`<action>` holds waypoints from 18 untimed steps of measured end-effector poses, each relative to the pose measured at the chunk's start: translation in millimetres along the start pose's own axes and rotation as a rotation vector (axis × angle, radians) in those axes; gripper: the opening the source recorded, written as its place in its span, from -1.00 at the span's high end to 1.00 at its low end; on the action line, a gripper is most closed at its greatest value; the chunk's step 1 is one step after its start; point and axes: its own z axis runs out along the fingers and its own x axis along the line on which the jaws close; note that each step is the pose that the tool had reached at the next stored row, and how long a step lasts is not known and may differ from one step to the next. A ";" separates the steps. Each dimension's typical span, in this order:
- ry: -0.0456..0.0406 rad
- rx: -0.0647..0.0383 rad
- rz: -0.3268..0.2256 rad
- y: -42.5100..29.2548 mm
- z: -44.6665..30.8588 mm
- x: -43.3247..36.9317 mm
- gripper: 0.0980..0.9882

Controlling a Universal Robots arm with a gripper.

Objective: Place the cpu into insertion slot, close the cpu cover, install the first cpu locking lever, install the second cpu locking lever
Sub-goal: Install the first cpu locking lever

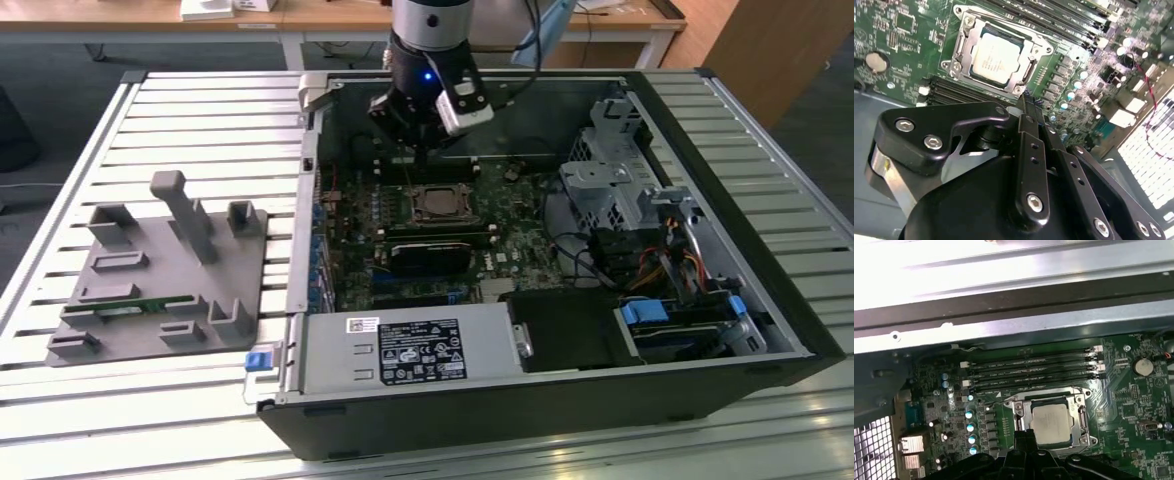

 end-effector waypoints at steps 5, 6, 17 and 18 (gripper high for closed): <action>0.0032 0.001 -0.078 0.0 0.1 0.0 0.98; 0.0038 0.002 -0.092 0.0 0.1 0.0 0.98; 0.0073 0.003 -0.175 -0.9 0.2 4.4 0.98; 0.0073 0.003 -0.175 -1.3 0.2 6.9 0.98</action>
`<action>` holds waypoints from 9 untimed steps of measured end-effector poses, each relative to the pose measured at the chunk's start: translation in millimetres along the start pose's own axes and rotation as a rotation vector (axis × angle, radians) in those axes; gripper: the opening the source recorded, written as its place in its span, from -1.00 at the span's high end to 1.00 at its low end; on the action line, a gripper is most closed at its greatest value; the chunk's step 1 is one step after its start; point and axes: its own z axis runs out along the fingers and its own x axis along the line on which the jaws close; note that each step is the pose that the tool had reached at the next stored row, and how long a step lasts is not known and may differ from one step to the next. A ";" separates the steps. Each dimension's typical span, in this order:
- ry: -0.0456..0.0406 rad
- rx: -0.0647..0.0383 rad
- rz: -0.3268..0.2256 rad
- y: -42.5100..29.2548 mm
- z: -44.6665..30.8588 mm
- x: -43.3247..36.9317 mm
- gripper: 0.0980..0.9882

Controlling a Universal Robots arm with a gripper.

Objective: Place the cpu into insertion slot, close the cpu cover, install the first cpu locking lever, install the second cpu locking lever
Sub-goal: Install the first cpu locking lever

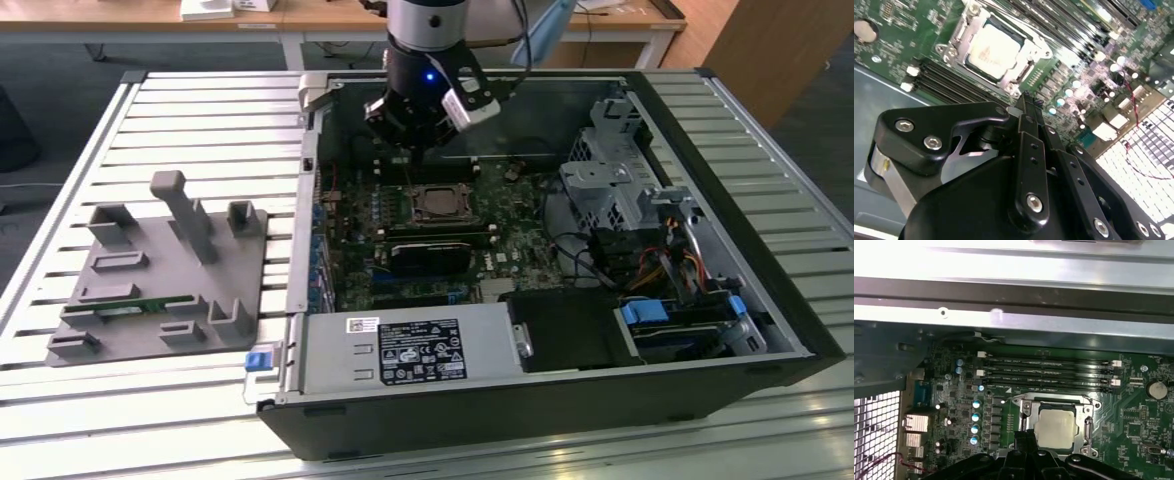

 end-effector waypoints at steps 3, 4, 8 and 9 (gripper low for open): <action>-0.0006 0.000 0.000 0.3 0.6 8.1 0.98; -0.0013 0.000 0.000 0.4 0.9 10.5 0.98; -0.0047 0.000 0.001 1.5 2.6 15.4 0.98; -0.0062 0.000 0.002 1.8 3.3 16.3 0.98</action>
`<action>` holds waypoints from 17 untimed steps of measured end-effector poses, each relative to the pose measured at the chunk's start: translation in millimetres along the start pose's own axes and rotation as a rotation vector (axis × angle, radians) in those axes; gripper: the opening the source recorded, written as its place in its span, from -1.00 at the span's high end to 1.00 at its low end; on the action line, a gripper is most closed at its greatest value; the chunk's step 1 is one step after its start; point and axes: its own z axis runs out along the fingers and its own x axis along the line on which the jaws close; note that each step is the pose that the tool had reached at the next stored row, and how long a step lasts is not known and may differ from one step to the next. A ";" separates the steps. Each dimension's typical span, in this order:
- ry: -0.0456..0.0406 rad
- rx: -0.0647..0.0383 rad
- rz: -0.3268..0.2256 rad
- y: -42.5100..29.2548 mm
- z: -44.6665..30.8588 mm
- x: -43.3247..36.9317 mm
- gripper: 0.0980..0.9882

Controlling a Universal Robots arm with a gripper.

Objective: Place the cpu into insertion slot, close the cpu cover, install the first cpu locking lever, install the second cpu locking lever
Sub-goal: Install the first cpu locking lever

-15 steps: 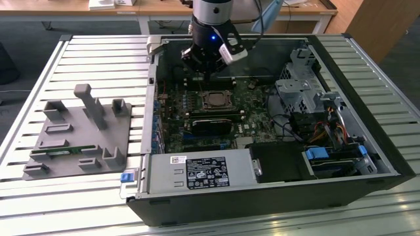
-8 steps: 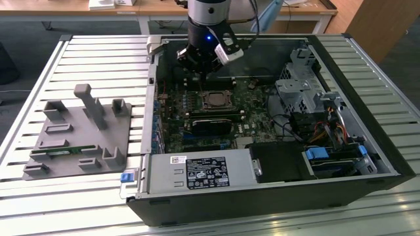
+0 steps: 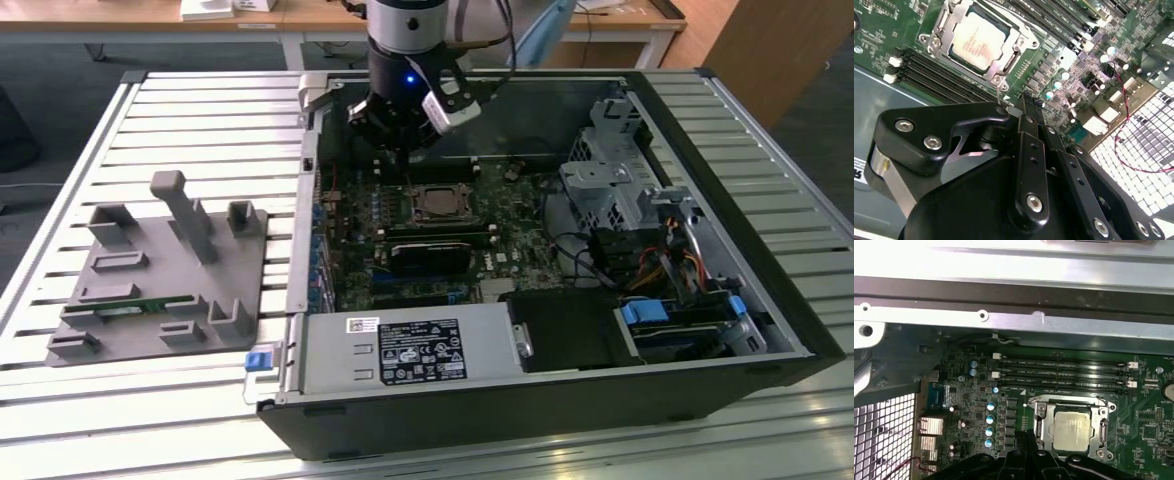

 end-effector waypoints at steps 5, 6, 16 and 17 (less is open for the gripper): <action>-0.0027 0.000 0.007 1.1 1.5 4.5 0.98; -0.0026 0.000 0.007 1.3 1.7 5.4 0.98; -0.0026 0.000 0.007 12.2 3.6 9.7 0.98; -0.0026 0.000 0.007 13.3 3.7 9.8 0.98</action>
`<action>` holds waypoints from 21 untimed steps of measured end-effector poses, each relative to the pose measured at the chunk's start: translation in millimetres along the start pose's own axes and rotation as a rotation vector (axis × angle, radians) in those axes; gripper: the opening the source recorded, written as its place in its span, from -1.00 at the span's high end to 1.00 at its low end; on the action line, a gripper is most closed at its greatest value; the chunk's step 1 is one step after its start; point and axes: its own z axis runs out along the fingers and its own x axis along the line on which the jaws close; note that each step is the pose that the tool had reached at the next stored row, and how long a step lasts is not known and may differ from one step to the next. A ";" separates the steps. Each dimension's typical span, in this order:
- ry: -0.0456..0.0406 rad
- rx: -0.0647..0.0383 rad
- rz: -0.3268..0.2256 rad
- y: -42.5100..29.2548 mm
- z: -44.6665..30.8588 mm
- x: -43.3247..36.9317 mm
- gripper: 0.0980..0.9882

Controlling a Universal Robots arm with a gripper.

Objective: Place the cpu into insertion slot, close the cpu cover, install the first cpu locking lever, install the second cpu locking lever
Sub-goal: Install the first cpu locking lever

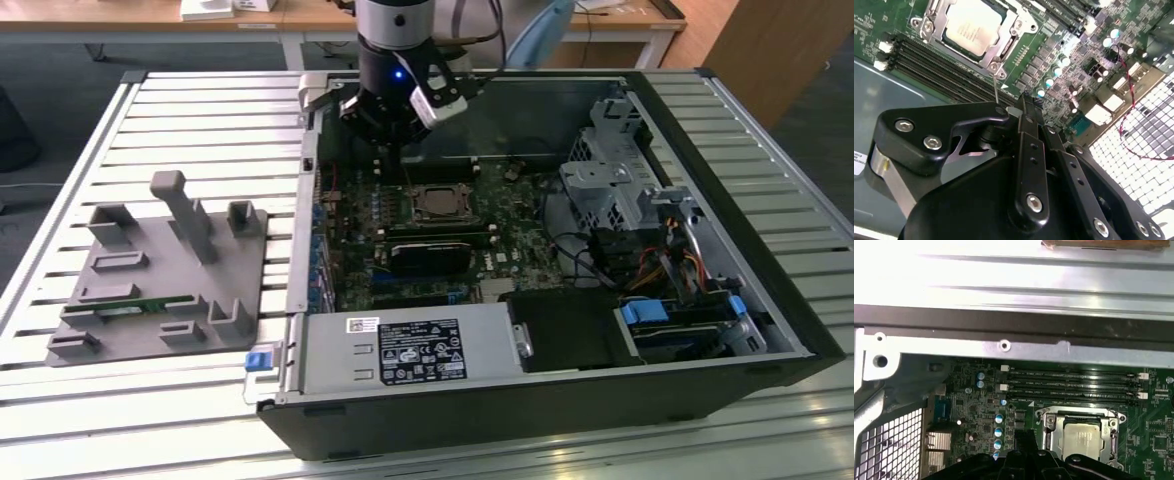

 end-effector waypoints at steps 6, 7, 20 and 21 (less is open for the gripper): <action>-0.0001 0.000 0.000 5.5 0.9 -0.3 0.98; -0.0001 0.000 0.000 6.1 1.0 -0.7 0.98; -0.0001 0.000 0.000 7.8 1.2 -15.0 0.98; -0.0002 0.000 0.000 7.8 1.2 -15.2 0.98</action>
